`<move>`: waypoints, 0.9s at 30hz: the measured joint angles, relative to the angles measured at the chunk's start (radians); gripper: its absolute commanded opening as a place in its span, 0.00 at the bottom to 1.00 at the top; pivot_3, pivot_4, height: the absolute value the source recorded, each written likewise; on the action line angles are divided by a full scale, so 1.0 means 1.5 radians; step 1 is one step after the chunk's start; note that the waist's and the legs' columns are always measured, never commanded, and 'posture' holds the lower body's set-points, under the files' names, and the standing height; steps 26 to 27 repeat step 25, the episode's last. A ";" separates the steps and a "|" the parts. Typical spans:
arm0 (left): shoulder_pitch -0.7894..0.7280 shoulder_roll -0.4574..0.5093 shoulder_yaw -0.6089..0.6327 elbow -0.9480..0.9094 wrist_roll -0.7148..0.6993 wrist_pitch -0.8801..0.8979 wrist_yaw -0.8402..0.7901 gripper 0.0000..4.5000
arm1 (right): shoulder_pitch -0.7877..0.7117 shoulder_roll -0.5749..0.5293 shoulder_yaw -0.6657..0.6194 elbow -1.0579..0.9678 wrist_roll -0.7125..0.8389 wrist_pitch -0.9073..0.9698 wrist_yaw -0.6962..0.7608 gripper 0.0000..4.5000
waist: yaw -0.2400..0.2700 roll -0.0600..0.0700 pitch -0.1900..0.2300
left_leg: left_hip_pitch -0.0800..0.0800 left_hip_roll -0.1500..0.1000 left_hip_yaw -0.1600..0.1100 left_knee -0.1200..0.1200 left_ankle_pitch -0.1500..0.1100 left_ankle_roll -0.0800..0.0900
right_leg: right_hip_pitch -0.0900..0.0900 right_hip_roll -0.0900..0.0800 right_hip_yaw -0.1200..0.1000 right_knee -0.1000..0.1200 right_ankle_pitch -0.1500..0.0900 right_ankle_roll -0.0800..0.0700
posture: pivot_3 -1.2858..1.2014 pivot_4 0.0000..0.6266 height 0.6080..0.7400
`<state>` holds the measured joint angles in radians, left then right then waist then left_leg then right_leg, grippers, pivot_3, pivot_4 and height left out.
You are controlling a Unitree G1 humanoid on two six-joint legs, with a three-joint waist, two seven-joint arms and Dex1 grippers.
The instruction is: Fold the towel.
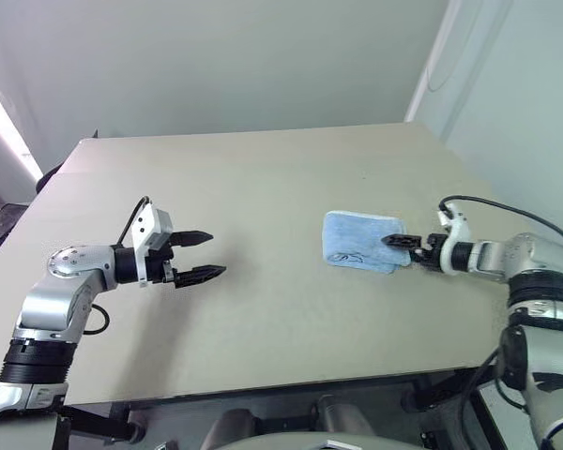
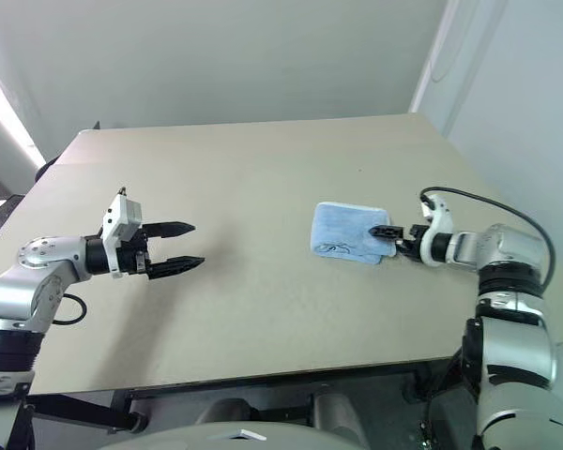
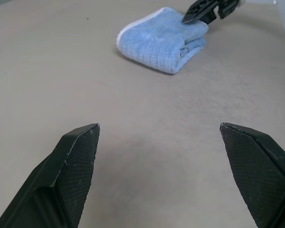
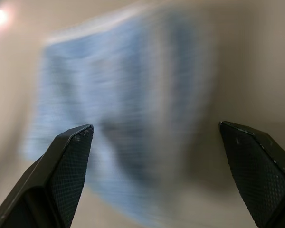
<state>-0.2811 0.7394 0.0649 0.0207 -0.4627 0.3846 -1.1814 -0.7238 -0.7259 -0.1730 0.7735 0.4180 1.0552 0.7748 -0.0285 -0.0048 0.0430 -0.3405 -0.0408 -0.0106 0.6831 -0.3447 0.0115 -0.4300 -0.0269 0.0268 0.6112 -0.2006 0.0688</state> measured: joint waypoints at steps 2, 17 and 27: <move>-0.001 0.000 0.000 0.003 0.000 0.000 0.002 0.96 | 0.000 -0.010 0.021 -0.028 -0.013 -0.033 0.030 0.99 | -0.004 0.000 0.000 | -0.001 0.000 0.000 -0.001 0.000 0.000 | -0.002 0.000 0.001 0.000 0.000 0.000 | 0.52 0.00 1.00; 0.016 -0.005 0.028 0.006 -0.015 0.000 0.022 0.96 | 0.109 0.040 0.060 -0.260 -0.043 -0.482 0.192 0.99 | -0.004 0.001 0.001 | 0.001 0.000 0.000 -0.001 0.000 0.000 | 0.000 0.000 0.000 0.001 0.000 0.000 | 0.52 0.00 1.00; 0.034 0.000 0.053 0.006 -0.018 0.000 0.042 0.96 | 0.032 0.050 0.079 -0.112 -0.067 -0.518 0.248 0.99 | -0.006 0.001 0.001 | 0.001 0.000 0.000 -0.002 0.000 0.000 | -0.001 0.000 0.000 0.001 0.000 -0.001 | 0.52 0.00 1.00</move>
